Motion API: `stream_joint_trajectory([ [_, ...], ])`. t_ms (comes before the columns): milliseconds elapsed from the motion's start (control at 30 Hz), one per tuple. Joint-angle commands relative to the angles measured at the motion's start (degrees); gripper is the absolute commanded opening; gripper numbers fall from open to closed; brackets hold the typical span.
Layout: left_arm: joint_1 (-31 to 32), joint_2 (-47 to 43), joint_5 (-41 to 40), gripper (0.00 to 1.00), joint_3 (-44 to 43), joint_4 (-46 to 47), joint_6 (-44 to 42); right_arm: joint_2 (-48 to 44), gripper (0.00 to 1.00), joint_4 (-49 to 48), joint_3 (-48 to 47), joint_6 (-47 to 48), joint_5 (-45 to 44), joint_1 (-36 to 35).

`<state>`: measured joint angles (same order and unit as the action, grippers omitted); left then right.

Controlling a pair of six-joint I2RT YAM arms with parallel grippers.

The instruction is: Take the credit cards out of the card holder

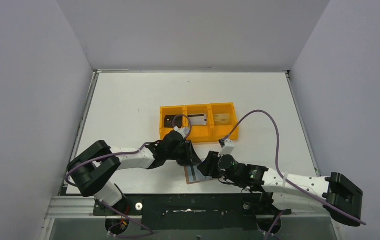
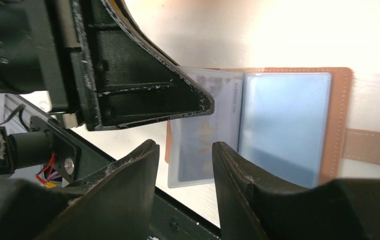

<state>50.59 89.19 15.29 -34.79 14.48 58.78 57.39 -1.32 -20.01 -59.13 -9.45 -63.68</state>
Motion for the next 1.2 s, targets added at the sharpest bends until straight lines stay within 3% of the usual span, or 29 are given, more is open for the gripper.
stream_joint_trajectory([
  [0,0.2,0.1,0.0,0.25,-2.7,0.1,-1.5,-7.4,0.45,8.1,-2.9,-1.1,-5.2,0.4],
  [233,1.3,0.3,-0.3,0.39,-6.3,-1.3,-1.2,-13.3,0.45,27.9,-5.8,-9.2,-19.2,0.9],
  [400,3.8,3.1,-0.5,0.40,-9.7,-0.1,-0.8,-7.8,0.43,40.8,-9.9,-16.4,-23.8,2.0],
  [533,4.3,7.8,-0.2,0.40,-10.6,3.6,0.8,-6.5,0.43,44.4,-11.0,-19.1,-25.7,2.0],
  [700,4.3,4.6,-4.0,0.41,-9.7,1.9,0.1,-10.8,0.43,41.2,-9.5,-16.2,-25.1,2.0],
  [900,4.1,-4.9,-11.5,0.48,-8.8,-8.1,-4.0,-15.6,0.40,27.5,-4.4,-8.4,-18.7,2.3],
  [1167,3.2,-10.0,-12.2,0.49,-3.7,-7.8,-4.1,-6.1,0.35,17.6,-4.6,-2.9,-11.0,4.7],
])
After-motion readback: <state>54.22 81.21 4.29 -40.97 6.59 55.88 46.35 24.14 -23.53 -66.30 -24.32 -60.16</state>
